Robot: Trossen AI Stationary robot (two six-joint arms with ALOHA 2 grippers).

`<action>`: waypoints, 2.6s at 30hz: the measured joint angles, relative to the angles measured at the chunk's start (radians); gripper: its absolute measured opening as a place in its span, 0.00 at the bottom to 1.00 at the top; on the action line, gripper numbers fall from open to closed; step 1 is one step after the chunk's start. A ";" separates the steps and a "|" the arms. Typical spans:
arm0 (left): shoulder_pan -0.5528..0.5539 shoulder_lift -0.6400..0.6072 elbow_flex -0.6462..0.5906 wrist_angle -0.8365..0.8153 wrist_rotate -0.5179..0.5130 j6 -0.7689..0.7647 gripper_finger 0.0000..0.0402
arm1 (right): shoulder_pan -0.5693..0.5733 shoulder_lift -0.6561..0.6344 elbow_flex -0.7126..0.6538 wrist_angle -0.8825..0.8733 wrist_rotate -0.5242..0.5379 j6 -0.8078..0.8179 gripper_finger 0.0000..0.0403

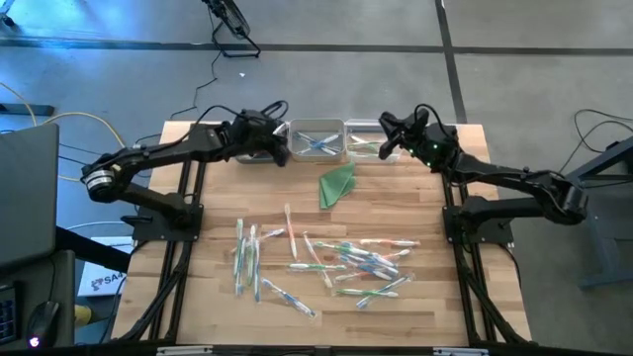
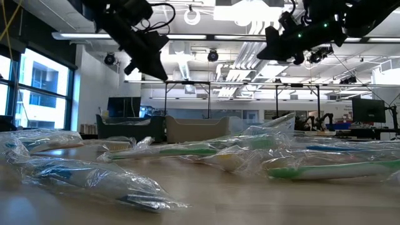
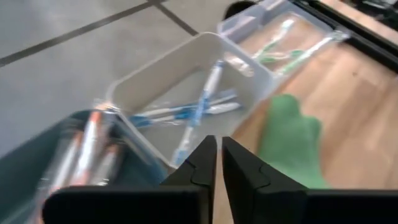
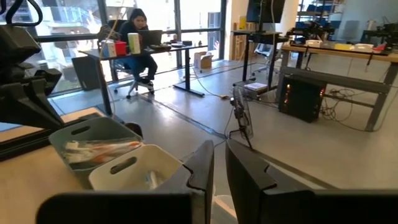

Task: Pick & Place Toothbrushes
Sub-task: Put the orange toothbrush into the dark blue bin

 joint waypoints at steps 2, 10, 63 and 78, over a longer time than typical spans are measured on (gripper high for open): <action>-0.030 0.000 0.000 0.005 -0.001 -0.017 0.03 | 0.011 0.000 0.000 0.000 0.000 0.000 0.08; -0.123 0.000 0.000 0.061 -0.011 -0.088 0.01 | 0.039 0.000 0.000 -0.002 0.000 -0.061 0.08; -0.584 0.212 0.265 -0.600 -0.274 -1.273 0.00 | 0.103 0.000 0.000 -0.153 -0.052 -0.008 0.08; -0.581 0.322 0.267 -0.586 -0.206 -1.362 0.00 | 0.103 0.000 0.000 -0.233 -0.056 -0.036 0.08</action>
